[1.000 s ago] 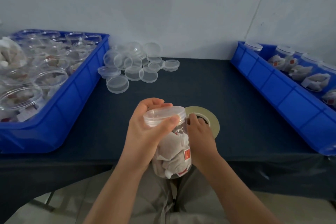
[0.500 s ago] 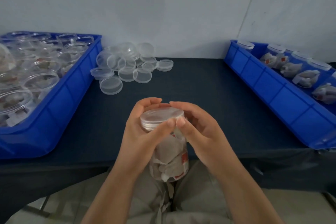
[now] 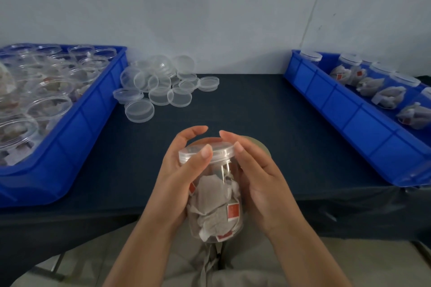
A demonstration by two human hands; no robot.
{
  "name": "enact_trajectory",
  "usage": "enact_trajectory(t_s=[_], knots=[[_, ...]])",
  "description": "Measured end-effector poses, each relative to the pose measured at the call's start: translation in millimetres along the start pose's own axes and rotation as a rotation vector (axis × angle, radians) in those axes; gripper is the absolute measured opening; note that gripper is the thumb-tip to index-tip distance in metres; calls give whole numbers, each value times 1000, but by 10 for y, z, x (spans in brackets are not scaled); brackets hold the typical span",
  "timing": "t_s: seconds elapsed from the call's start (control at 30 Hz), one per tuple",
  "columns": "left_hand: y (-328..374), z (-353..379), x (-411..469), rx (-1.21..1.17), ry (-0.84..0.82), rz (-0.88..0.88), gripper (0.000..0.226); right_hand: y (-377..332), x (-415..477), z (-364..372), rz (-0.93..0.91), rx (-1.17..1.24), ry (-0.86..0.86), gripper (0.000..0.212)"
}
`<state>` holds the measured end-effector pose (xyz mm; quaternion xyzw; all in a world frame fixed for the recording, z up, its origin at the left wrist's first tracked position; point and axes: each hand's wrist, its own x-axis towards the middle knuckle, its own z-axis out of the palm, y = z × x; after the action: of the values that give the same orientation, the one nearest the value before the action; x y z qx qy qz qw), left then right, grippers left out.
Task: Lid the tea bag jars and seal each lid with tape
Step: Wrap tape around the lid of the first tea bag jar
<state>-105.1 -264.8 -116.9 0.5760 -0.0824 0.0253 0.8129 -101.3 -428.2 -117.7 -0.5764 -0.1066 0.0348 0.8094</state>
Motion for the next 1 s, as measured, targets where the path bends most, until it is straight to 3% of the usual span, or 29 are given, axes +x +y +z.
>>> enact_trajectory(t_s=[0.27,0.43,0.5,0.63,0.7,0.83,1.0], knots=[[5,13,6,47,5,12,71,5,-40,-30,17,-34,-66,45],[55,-31,-2,217,-83,64,80,-111,14,-151,-142,-276,-119,25],[66,-41,6,219,-123,53,85,-141,65,-210,-110,-349,-128,33],[61,-8,15,229,-212,48,94,-261,122,-285,-33,-500,-375,84],[47,16,15,305,-227,84,89,-313,118,-310,-56,-538,-492,83],[26,28,113,651,-88,206,82,-417,111,-371,-47,-711,-388,95],[-66,-22,248,644,105,304,73,-811,199,-592,-92,-824,-212,81]])
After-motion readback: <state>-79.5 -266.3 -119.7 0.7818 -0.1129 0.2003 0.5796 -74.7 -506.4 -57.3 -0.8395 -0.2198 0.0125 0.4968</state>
